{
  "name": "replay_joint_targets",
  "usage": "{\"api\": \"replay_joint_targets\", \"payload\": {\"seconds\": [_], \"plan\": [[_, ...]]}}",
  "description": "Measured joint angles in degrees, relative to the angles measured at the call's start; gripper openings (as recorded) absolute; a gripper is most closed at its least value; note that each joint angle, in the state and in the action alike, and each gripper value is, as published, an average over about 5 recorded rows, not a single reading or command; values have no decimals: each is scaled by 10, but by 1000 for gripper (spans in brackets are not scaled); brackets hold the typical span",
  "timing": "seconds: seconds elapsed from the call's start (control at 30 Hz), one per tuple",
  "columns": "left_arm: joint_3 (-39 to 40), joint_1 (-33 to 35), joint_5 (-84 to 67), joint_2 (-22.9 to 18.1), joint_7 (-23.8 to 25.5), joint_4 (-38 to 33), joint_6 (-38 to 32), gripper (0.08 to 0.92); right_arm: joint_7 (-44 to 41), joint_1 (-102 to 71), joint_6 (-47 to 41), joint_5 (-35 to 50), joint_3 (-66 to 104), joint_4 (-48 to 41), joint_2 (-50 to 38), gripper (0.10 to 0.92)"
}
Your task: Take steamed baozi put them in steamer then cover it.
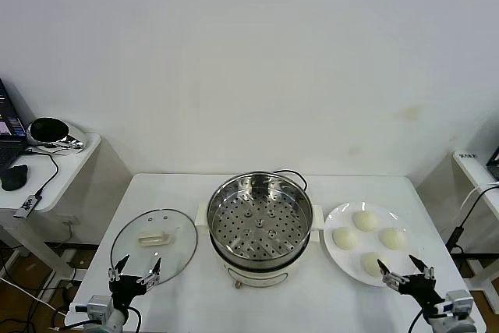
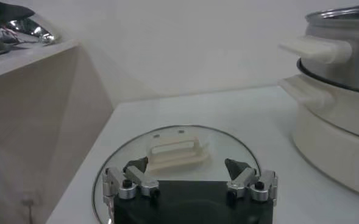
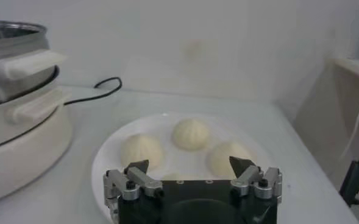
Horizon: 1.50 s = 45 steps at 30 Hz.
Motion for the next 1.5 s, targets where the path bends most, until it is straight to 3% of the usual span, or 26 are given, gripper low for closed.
{"api": "replay_joint_targets", "payload": {"seconds": [0.33,0.57,0.87,1.17,1.5], "plan": [[-3,7,8,-4,3,-10,-2,823,-84,79,-44,-109,6,-28,-90,823],[-7,19,19,-10,12,-24,-3,823,-235,185,-72,-214,-34,-72,-193,823],[-10,28,30,-17,16,-35,-9,823,-430,392,-34,-314,-196,-156,-280,823],[-19,37,33,-24,20,-44,-11,823,-543,610,25,-392,-423,-263,-274,823],[-27,45,41,-27,19,-45,-14,823,-593,735,71,-472,-569,-379,-209,823]]}}
